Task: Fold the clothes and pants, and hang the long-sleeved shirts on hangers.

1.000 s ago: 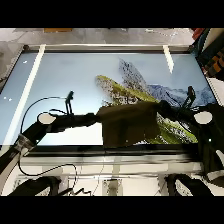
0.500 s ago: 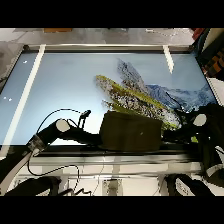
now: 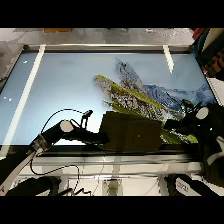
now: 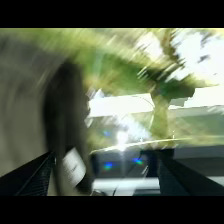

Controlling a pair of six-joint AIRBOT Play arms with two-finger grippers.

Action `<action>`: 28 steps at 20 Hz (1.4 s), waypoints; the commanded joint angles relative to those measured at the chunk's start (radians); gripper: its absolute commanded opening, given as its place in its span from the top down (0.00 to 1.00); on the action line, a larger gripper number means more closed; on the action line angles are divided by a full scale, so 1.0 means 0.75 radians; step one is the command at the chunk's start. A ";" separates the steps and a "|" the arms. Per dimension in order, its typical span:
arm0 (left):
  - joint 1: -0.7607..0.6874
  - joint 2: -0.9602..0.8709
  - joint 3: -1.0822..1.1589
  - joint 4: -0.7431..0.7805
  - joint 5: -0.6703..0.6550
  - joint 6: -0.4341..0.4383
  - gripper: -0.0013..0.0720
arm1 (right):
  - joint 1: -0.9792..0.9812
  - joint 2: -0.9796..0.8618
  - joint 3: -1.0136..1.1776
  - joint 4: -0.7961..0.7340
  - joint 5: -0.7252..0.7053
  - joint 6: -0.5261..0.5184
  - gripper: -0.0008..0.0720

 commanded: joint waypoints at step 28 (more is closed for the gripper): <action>-0.001 -0.002 -0.001 -0.003 0.160 0.001 0.03 | 0.180 -0.516 -0.002 0.852 0.170 -0.925 0.18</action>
